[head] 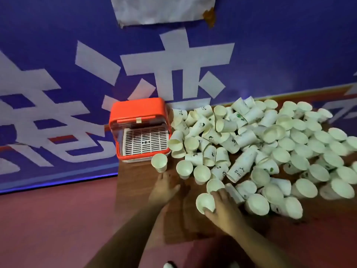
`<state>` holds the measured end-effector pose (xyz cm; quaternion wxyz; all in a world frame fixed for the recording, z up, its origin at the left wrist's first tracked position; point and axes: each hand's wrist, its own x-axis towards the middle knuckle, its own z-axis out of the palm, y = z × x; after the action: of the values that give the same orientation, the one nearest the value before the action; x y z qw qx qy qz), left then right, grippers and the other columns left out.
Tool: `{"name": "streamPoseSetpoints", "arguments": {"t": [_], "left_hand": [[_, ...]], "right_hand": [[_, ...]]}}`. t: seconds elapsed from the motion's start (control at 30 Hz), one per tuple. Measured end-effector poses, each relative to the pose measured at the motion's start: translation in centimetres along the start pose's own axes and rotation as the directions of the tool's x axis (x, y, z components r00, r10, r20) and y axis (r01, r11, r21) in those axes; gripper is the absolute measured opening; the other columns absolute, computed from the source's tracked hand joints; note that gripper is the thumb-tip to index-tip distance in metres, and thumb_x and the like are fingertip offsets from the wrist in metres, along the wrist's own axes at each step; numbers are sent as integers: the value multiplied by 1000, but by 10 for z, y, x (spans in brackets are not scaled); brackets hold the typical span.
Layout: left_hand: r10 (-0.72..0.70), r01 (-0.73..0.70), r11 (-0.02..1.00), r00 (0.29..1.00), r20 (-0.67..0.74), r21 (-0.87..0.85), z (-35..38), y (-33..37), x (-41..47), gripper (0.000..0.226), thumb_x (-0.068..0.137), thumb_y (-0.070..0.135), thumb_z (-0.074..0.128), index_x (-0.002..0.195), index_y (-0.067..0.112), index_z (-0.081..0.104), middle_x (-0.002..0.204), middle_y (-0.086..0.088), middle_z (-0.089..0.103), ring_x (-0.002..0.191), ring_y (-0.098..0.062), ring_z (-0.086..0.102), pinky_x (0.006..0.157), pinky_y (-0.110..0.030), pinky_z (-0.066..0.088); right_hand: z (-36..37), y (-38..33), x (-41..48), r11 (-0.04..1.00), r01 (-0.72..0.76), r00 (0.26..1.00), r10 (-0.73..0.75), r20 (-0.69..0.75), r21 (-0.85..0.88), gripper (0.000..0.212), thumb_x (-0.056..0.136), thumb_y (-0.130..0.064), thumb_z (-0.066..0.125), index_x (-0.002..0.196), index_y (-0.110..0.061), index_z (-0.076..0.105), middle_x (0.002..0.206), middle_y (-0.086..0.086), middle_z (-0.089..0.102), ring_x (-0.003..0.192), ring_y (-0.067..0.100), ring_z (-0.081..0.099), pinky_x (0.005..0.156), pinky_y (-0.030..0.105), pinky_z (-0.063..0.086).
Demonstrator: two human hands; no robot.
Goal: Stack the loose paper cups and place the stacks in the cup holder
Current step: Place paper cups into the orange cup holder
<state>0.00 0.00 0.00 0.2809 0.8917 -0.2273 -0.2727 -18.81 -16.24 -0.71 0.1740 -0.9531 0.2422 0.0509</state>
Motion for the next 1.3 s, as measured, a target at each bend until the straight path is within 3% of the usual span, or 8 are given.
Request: {"name": "streamPoseSetpoints", "arguments": {"t": [0.2, 0.4, 0.53, 0.63, 0.83, 0.97, 1.07, 1.3], "left_hand": [[34, -33, 999, 999, -34, 38, 12, 11, 42, 85, 84, 39, 76, 145, 3, 30, 142, -18, 35, 133, -36, 38, 105, -45, 39], [126, -124, 985, 992, -6, 122, 26, 11, 68, 95, 82, 39, 77, 152, 3, 25, 145, -20, 34, 134, -38, 39, 108, -47, 39], [141, -144, 978, 989, 32, 154, 28, 10, 78, 86, 83, 37, 76, 149, 6, 32, 148, -14, 38, 133, -33, 44, 100, -44, 44], [177, -180, 974, 984, 30, 139, 30, 6, 81, 72, 85, 36, 73, 143, 7, 41, 140, -12, 46, 124, -33, 52, 93, -44, 48], [236, -235, 967, 972, 5, 95, 28, 0, 84, 67, 87, 43, 70, 140, 12, 44, 135, -9, 52, 122, -30, 53, 92, -44, 50], [250, -250, 965, 968, 6, 82, 22, -7, 82, 79, 84, 43, 73, 149, 12, 40, 141, -10, 49, 128, -29, 49, 99, -44, 46], [278, -276, 960, 960, -36, 51, 14, -14, 76, 73, 81, 37, 78, 140, 6, 51, 129, -12, 54, 118, -32, 56, 92, -41, 49], [275, -278, 955, 960, -42, -103, -24, -19, 65, 77, 75, 45, 81, 137, 12, 49, 127, -4, 50, 117, -20, 52, 96, -36, 46]], "right_hand": [[32, -10, 0, 997, -70, 998, 69, -8, -36, 53, 68, -54, 70, 106, -18, 66, 109, 5, 53, 95, 26, 60, 81, 38, 53], [40, -13, 2, 998, 4, 993, -11, -114, -63, 38, 73, -54, 62, 86, -18, 66, 105, 10, 53, 88, 27, 53, 73, 39, 50], [43, -20, 2, 993, -54, 997, 48, -62, -104, 39, 61, -54, 70, 79, -19, 67, 111, 7, 55, 88, 27, 56, 72, 39, 49], [45, -25, 2, 994, -45, 999, 43, -29, -98, 39, 63, -49, 62, 76, -13, 64, 116, 10, 57, 86, 30, 58, 67, 36, 46], [49, -31, 1, 996, -12, 999, 8, -49, -86, 48, 67, -47, 65, 94, -7, 63, 123, 12, 60, 94, 31, 60, 72, 38, 43], [47, -37, 3, 997, 8, 985, -21, -169, -79, 48, 74, -49, 67, 95, -6, 67, 117, 12, 64, 90, 31, 60, 70, 39, 43], [36, -41, 5, 999, -31, 972, 24, -234, -27, 49, 75, -55, 63, 95, -10, 66, 113, 8, 64, 92, 27, 60, 78, 38, 41], [-16, -43, 31, 952, -107, 950, 183, -254, 287, 85, 70, -62, 62, 139, -18, 41, 135, 3, 52, 125, 22, 50, 100, 43, 45]]}}
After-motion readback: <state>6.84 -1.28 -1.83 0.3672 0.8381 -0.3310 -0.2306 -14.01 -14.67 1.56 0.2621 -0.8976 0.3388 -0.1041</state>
